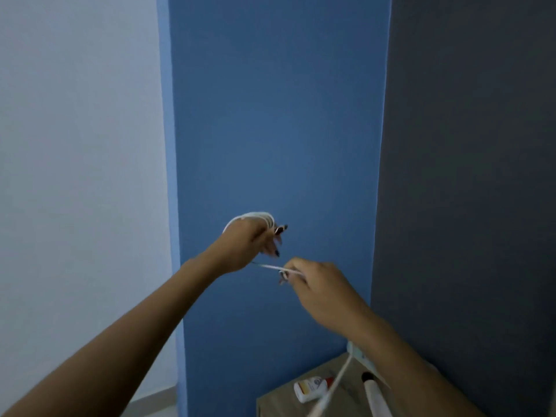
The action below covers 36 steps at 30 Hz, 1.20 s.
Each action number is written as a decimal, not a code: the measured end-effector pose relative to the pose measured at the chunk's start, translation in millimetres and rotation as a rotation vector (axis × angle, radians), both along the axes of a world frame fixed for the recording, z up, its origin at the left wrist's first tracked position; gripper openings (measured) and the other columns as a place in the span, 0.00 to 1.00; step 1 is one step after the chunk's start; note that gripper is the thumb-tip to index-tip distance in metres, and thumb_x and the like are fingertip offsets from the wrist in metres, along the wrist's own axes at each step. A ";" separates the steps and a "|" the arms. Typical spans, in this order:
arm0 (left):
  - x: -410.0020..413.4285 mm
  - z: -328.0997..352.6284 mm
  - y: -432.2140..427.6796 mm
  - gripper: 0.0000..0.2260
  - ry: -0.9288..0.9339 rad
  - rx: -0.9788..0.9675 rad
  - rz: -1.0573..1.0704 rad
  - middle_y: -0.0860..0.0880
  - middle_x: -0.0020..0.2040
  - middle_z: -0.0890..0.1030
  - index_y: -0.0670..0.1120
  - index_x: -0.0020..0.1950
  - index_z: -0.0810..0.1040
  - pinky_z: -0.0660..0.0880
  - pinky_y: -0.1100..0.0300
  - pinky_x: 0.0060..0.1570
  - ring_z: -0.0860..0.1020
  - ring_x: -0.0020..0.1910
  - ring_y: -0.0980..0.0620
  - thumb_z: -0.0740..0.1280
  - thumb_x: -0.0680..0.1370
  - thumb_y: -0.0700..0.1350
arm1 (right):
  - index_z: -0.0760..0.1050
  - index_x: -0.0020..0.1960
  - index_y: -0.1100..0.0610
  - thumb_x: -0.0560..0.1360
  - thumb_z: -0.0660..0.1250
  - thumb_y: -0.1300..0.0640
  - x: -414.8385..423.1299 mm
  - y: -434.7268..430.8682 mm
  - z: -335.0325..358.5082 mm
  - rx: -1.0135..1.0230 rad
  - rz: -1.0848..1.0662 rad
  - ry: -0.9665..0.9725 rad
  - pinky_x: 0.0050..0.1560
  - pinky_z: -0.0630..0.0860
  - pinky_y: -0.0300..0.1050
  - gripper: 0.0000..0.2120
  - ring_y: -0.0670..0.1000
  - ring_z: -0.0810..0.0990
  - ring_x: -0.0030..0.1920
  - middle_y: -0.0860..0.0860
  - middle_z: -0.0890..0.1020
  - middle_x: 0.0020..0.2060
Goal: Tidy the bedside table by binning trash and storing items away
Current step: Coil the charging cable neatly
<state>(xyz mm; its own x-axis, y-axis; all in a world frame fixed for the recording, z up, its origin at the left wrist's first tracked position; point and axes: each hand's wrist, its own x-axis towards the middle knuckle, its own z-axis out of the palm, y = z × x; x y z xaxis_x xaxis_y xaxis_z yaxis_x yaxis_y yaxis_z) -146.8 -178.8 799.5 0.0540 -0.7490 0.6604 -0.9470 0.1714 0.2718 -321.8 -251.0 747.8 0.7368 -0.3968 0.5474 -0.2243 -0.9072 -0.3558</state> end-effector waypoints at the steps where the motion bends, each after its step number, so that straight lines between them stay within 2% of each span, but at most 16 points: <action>1: 3.2 -7.8 8.1 0.17 0.006 0.108 0.052 0.49 0.34 0.81 0.52 0.33 0.75 0.78 0.54 0.43 0.80 0.34 0.55 0.56 0.80 0.42 | 0.77 0.48 0.49 0.80 0.56 0.52 -3.5 -11.3 6.8 -0.029 -0.039 0.001 0.29 0.64 0.45 0.11 0.46 0.67 0.26 0.48 0.69 0.26; 4: -13.8 -24.6 33.3 0.22 0.228 0.311 0.005 0.47 0.26 0.77 0.40 0.38 0.76 0.74 0.63 0.29 0.76 0.24 0.51 0.52 0.83 0.49 | 0.77 0.51 0.47 0.81 0.55 0.50 -7.2 -33.7 25.5 -0.095 -0.077 -0.012 0.35 0.69 0.46 0.12 0.45 0.72 0.32 0.45 0.75 0.32; 7: -41.9 -19.5 48.1 0.25 0.416 0.333 -0.167 0.44 0.26 0.70 0.40 0.36 0.72 0.66 0.66 0.26 0.67 0.23 0.51 0.49 0.82 0.56 | 0.75 0.56 0.46 0.81 0.53 0.47 0.4 -42.3 37.9 -0.111 -0.123 -0.122 0.43 0.75 0.52 0.13 0.51 0.79 0.42 0.47 0.81 0.42; 10: -70.3 -2.7 49.1 0.22 0.807 0.341 -0.535 0.48 0.23 0.64 0.43 0.32 0.65 0.62 0.62 0.26 0.61 0.21 0.52 0.51 0.83 0.51 | 0.74 0.53 0.51 0.82 0.53 0.52 18.4 -34.6 29.9 -0.105 -0.148 -0.174 0.42 0.76 0.55 0.11 0.58 0.80 0.42 0.52 0.80 0.39; 13: -88.9 19.1 32.9 0.17 1.124 0.200 -0.717 0.52 0.24 0.65 0.47 0.36 0.66 0.62 0.63 0.26 0.61 0.19 0.57 0.50 0.83 0.47 | 0.74 0.50 0.59 0.80 0.55 0.59 42.0 -3.5 4.3 0.104 -0.115 -0.099 0.48 0.77 0.59 0.10 0.64 0.81 0.47 0.60 0.81 0.45; 15: -85.4 31.2 18.3 0.15 1.085 0.052 -0.637 0.51 0.26 0.70 0.45 0.39 0.68 0.67 0.66 0.27 0.68 0.21 0.56 0.51 0.84 0.45 | 0.67 0.55 0.60 0.80 0.51 0.59 52.4 23.7 -11.3 0.079 -0.082 -0.009 0.40 0.77 0.55 0.09 0.62 0.81 0.42 0.61 0.81 0.42; 18: -56.3 29.3 7.8 0.16 0.588 -0.034 -0.243 0.47 0.31 0.76 0.38 0.42 0.73 0.73 0.68 0.34 0.76 0.27 0.58 0.52 0.84 0.44 | 0.64 0.57 0.53 0.82 0.50 0.54 46.7 57.0 -16.4 -0.017 0.028 0.022 0.27 0.66 0.47 0.07 0.52 0.73 0.30 0.55 0.78 0.37; 21: -29.4 7.3 13.8 0.18 0.106 0.084 0.039 0.49 0.32 0.77 0.36 0.40 0.73 0.70 0.61 0.41 0.75 0.31 0.57 0.54 0.83 0.45 | 0.72 0.57 0.53 0.80 0.57 0.60 24.5 48.1 -1.9 -0.209 0.033 0.158 0.31 0.65 0.39 0.09 0.50 0.74 0.35 0.55 0.81 0.45; 23: -25.5 -8.8 22.7 0.19 0.007 0.187 0.066 0.48 0.30 0.75 0.39 0.36 0.74 0.67 0.61 0.39 0.73 0.30 0.53 0.55 0.82 0.46 | 0.76 0.53 0.52 0.78 0.60 0.61 9.0 31.1 14.3 -0.310 -0.008 0.228 0.37 0.68 0.42 0.08 0.52 0.79 0.42 0.52 0.82 0.45; 25: -30.5 -21.3 30.8 0.21 0.095 0.234 -0.002 0.49 0.28 0.74 0.42 0.32 0.75 0.69 0.64 0.36 0.73 0.28 0.55 0.54 0.82 0.47 | 0.78 0.47 0.55 0.80 0.60 0.54 -2.8 16.5 29.8 -0.229 -0.072 0.239 0.39 0.72 0.47 0.10 0.52 0.79 0.42 0.52 0.82 0.41; 27: -33.6 -27.6 35.8 0.22 0.282 0.257 -0.030 0.51 0.27 0.71 0.42 0.32 0.74 0.68 0.64 0.30 0.70 0.25 0.54 0.53 0.82 0.48 | 0.78 0.47 0.56 0.80 0.58 0.48 -8.2 10.8 35.3 -0.173 -0.097 0.194 0.43 0.76 0.53 0.14 0.53 0.78 0.40 0.52 0.81 0.39; 29: -33.5 -27.3 39.2 0.21 0.523 0.319 -0.122 0.48 0.25 0.66 0.43 0.31 0.69 0.61 0.60 0.24 0.63 0.22 0.51 0.53 0.81 0.49 | 0.72 0.63 0.49 0.81 0.57 0.48 -9.7 11.6 33.9 -0.189 -0.076 0.130 0.44 0.77 0.51 0.14 0.51 0.78 0.41 0.52 0.82 0.41; 30: -33.2 -26.3 40.3 0.21 0.614 0.349 -0.173 0.48 0.24 0.64 0.44 0.29 0.67 0.58 0.61 0.23 0.60 0.22 0.52 0.53 0.81 0.49 | 0.63 0.72 0.44 0.81 0.57 0.50 -10.5 13.3 32.5 -0.166 -0.043 0.118 0.41 0.76 0.47 0.19 0.49 0.78 0.40 0.51 0.82 0.41; 32: -32.1 -24.2 42.0 0.22 0.757 0.399 -0.266 0.48 0.22 0.62 0.45 0.27 0.64 0.55 0.61 0.23 0.57 0.20 0.52 0.53 0.81 0.49 | 0.50 0.75 0.38 0.82 0.55 0.54 -14.8 14.0 32.2 -0.066 0.069 0.180 0.37 0.73 0.40 0.26 0.45 0.75 0.34 0.47 0.81 0.40; 34: -31.3 -23.6 45.0 0.22 0.875 0.463 -0.363 0.50 0.19 0.61 0.46 0.26 0.62 0.50 0.57 0.24 0.55 0.19 0.53 0.52 0.81 0.48 | 0.53 0.74 0.36 0.82 0.55 0.54 -19.2 10.4 35.4 0.086 0.189 0.212 0.42 0.75 0.42 0.26 0.45 0.76 0.36 0.44 0.81 0.38; 36: -29.9 -26.1 47.2 0.22 0.957 0.523 -0.434 0.50 0.18 0.59 0.46 0.25 0.61 0.49 0.55 0.24 0.54 0.18 0.53 0.52 0.80 0.48 | 0.60 0.74 0.40 0.81 0.57 0.55 -22.5 8.3 37.7 0.224 0.329 0.213 0.46 0.76 0.41 0.23 0.44 0.78 0.39 0.44 0.80 0.36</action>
<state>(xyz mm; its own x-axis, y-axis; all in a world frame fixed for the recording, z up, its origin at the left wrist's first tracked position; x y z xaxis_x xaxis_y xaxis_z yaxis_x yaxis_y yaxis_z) -176.7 -131.6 773.4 0.0352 -0.9948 0.0956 -0.2082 0.0863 0.9743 -344.4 -242.7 785.5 0.9305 -0.2141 0.2973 -0.0260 -0.8481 -0.5292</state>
